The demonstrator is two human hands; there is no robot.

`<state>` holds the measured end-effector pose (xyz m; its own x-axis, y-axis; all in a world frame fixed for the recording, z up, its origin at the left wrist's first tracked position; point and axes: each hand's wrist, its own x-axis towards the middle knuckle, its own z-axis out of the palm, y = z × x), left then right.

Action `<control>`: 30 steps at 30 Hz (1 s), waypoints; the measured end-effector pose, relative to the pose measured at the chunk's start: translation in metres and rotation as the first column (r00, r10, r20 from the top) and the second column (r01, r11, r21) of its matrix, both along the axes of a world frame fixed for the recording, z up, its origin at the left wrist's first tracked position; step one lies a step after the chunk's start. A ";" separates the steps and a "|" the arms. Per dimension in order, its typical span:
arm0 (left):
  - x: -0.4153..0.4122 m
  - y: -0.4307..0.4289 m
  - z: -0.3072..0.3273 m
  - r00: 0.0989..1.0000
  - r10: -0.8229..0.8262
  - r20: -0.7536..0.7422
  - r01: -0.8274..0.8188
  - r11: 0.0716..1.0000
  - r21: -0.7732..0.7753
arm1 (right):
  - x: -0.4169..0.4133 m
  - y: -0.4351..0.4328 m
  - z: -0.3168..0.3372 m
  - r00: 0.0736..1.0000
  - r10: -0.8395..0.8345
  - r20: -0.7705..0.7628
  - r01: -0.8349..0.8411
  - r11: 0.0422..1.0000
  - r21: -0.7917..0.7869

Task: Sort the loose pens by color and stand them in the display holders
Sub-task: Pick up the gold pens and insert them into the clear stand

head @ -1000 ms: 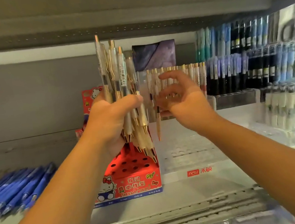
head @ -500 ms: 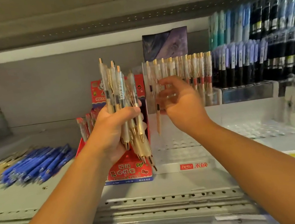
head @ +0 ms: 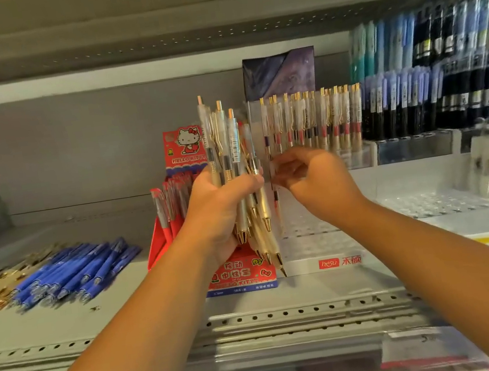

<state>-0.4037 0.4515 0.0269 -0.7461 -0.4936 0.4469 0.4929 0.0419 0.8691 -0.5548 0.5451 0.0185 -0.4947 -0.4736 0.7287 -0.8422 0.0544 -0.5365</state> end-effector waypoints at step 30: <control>-0.004 0.006 -0.001 0.999 -0.030 0.032 0.026 0.991 0.130 | 0.044 0.013 0.034 0.557 0.606 0.567 -0.284 0.781 -0.556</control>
